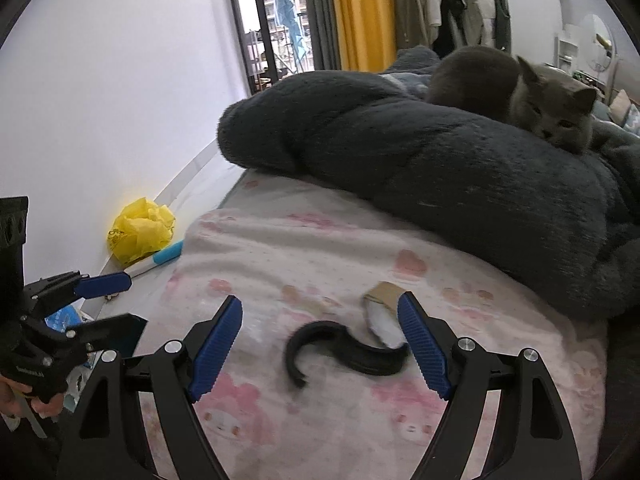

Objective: Collect trash
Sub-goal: 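Move both tools back over the bed toward the remaining bubble wrap and tape core, then grasp the small bubble-wrap piece with the left tool while the right grasps a tape core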

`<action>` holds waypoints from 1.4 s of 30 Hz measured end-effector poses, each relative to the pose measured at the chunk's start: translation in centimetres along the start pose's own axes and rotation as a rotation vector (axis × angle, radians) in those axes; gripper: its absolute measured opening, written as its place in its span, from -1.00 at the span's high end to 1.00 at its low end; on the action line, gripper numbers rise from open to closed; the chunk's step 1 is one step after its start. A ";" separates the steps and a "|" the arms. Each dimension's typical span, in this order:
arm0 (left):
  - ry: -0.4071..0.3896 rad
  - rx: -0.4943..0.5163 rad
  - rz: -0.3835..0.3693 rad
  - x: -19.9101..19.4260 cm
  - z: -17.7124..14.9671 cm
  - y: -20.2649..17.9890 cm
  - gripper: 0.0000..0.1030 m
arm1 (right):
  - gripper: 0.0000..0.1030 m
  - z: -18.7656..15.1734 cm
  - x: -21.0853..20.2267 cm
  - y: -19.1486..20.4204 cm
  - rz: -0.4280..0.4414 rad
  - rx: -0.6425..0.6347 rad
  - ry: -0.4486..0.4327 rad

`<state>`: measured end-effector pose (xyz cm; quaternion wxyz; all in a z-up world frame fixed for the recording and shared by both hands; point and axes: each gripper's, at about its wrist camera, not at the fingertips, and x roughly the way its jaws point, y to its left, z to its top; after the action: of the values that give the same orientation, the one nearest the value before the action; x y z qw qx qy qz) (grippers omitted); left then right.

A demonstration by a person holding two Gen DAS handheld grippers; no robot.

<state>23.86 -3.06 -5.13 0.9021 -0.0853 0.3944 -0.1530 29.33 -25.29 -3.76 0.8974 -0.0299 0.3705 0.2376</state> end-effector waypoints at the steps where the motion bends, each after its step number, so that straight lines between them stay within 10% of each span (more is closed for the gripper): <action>1: 0.004 0.002 -0.004 0.3 0.0 -0.4 -0.63 | -0.57 -0.1 -0.1 -0.5 -0.005 0.006 0.000; 25: 0.052 -0.002 -0.011 7.5 0.7 -3.7 -0.41 | -0.56 0.0 1.5 -5.8 0.036 0.023 0.081; 42: 0.043 0.015 -0.033 8.0 1.8 -3.8 -0.25 | 0.22 0.2 3.7 -5.9 0.098 0.028 0.142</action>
<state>29.51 -9.30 -8.35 0.8914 -0.0819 0.4110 -0.1726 34.37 -28.96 -6.82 0.8564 -0.0161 0.4376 0.2734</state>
